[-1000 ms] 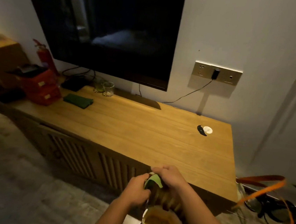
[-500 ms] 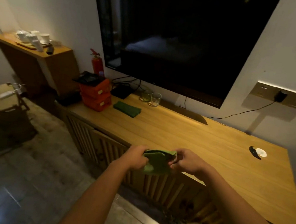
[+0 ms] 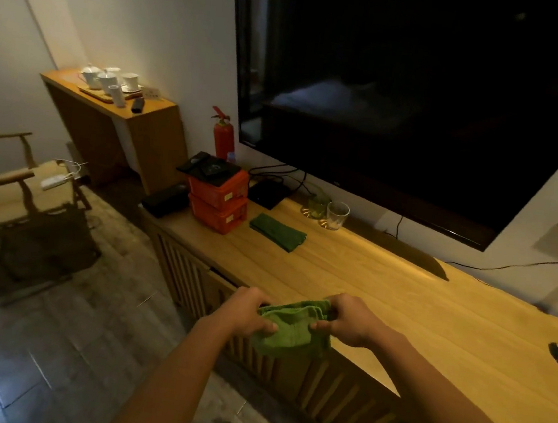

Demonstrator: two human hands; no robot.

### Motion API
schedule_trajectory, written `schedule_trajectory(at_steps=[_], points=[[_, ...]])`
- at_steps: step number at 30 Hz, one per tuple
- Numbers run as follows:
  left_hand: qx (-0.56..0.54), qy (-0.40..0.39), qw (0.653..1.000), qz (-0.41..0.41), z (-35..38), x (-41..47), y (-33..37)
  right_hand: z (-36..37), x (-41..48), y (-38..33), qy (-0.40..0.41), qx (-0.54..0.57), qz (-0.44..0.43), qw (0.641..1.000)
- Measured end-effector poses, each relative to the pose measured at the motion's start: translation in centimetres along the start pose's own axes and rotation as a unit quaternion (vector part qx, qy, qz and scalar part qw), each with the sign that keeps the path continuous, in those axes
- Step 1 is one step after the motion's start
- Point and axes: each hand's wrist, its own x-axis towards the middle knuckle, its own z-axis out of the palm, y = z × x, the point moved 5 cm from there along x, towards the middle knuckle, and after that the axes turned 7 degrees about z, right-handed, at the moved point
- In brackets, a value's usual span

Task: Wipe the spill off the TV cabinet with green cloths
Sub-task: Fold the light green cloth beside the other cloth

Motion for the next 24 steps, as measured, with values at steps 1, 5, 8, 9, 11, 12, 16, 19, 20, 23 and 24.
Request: schedule_trajectory(at_steps=[1,5,8,9,11,12,16,19,20,23,24], points=[[0.002,0.000,1.000,-0.007,-0.7,0.8,-0.5,-0.1,1.2,-0.4,-0.003,-0.005,-0.018,1.000],[0.015,0.002,0.999,-0.037,-4.0,5.0,-2.2,-0.9,6.7,-1.6,-0.008,-0.036,-0.054,0.998],[0.031,-0.047,0.997,-0.052,-5.8,8.0,-3.2,-1.9,10.6,-2.4,-0.003,-0.044,-0.056,0.997],[0.045,-0.062,0.996,-0.051,-6.3,9.1,-3.5,-2.2,11.8,-2.6,-0.006,-0.039,-0.057,0.998],[0.064,-0.066,0.994,-0.057,-7.1,11.0,-4.3,-2.7,14.0,-3.2,-0.019,-0.037,-0.062,0.997],[0.070,-0.060,0.994,-0.062,-7.5,11.9,-4.7,-2.9,15.1,-3.5,-0.024,-0.039,-0.063,0.997],[0.100,-0.053,0.990,-0.081,-8.6,15.4,-6.3,-3.0,18.7,-4.3,-0.033,-0.050,-0.057,0.997],[0.114,-0.044,0.989,-0.089,-9.6,18.1,-7.7,-3.1,21.3,-4.9,-0.019,-0.061,-0.054,0.997],[0.121,-0.041,0.988,-0.091,-10.0,18.9,-8.3,-3.2,22.2,-5.1,-0.009,-0.055,-0.047,0.997],[0.150,-0.025,0.985,-0.080,-11.3,21.6,-10.1,-3.3,25.0,-5.5,0.037,-0.036,-0.023,0.998],[0.160,-0.013,0.984,-0.075,-11.8,22.5,-10.6,-3.3,26.0,-5.7,0.056,-0.029,-0.015,0.998]])
